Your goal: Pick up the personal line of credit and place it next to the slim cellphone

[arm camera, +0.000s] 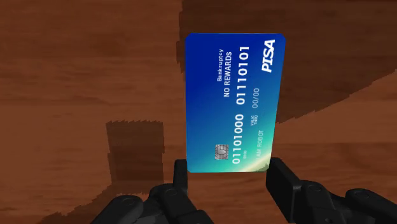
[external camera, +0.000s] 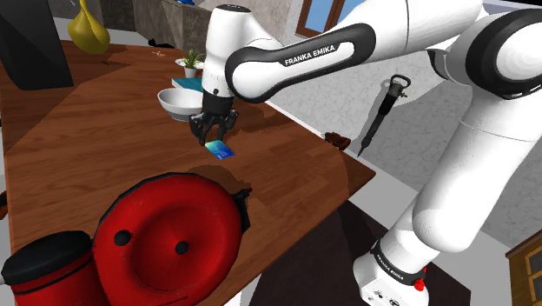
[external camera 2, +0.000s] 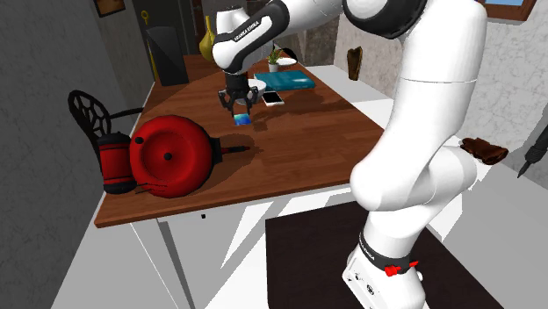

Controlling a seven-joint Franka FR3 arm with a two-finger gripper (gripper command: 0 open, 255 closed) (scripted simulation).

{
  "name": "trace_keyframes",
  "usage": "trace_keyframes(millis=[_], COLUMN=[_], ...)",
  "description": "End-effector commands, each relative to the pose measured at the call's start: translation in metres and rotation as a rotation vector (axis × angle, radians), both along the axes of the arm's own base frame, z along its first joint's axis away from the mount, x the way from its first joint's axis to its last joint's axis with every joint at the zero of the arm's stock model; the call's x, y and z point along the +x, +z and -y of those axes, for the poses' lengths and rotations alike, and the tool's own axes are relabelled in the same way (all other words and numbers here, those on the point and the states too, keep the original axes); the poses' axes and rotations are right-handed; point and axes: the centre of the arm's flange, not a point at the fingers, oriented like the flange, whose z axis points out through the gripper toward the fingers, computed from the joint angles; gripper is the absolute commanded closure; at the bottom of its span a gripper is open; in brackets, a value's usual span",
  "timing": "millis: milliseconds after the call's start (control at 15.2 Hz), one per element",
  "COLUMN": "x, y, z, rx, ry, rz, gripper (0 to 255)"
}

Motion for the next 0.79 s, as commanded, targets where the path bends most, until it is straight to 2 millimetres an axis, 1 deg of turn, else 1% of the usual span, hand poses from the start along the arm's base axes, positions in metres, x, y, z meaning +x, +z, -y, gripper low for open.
trace_keyframes(millis=[0,726], x=[0.024,0.151], y=[0.0,0.0], z=[0.013,0.084], rx=[-0.001,-0.001], ry=[0.001,0.001], rz=[0.0,0.0], gripper=[255,255])
